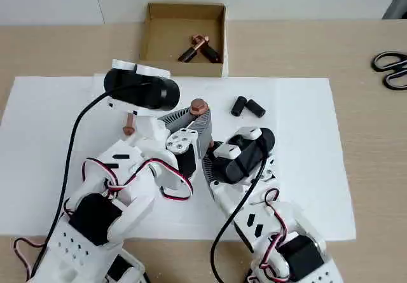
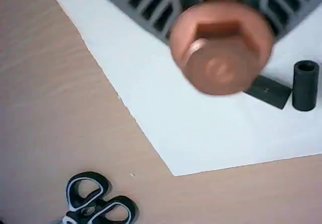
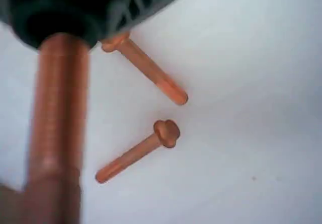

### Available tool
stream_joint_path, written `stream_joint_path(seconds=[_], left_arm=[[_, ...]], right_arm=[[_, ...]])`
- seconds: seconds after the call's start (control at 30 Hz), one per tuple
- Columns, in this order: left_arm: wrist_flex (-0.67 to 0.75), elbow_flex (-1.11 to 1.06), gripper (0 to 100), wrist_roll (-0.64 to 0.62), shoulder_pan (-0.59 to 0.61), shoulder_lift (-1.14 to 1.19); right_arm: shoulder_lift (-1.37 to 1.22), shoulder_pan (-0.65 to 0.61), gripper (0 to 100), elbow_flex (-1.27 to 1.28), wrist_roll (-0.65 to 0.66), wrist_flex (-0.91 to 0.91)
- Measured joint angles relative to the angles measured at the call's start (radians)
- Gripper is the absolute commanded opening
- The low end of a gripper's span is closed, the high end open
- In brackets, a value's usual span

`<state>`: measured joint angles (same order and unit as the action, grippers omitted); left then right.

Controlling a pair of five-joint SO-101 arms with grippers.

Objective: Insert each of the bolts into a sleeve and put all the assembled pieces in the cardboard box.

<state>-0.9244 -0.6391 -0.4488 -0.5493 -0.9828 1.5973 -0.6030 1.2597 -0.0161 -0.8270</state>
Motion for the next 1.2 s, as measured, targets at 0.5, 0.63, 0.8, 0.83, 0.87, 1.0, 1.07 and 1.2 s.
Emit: stream_joint_path(seconds=[0.5,0.63,0.8,0.83,0.87,1.0,1.07,1.2], left_arm=[[-0.044,-0.037,1,0.002,-0.029,0.0],[-0.094,-0.037,1,0.0,-0.034,0.0],[-0.14,-0.032,1,0.006,-0.061,-0.017],[-0.15,-0.031,1,0.006,-0.063,-0.018],[-0.161,-0.029,1,0.008,-0.066,-0.018],[-0.192,-0.029,5,0.008,-0.072,-0.018],[-0.201,-0.034,10,0.003,-0.077,-0.018],[-0.233,-0.041,11,0.0,-0.087,-0.012]], right_arm=[[0.002,-0.002,0.4,0.002,0.0,0.0],[0.002,-0.012,0.4,0.002,0.0,0.002],[0.0,-0.017,0.4,0.003,0.0,0.031],[0.0,-0.017,0.4,0.003,0.0,0.031],[0.0,-0.017,0.4,0.003,0.0,0.031],[-0.002,-0.017,0.4,0.005,0.0,0.031],[-0.002,-0.017,0.4,0.005,0.0,0.031],[0.003,-0.017,0.4,0.002,-0.002,0.055]])
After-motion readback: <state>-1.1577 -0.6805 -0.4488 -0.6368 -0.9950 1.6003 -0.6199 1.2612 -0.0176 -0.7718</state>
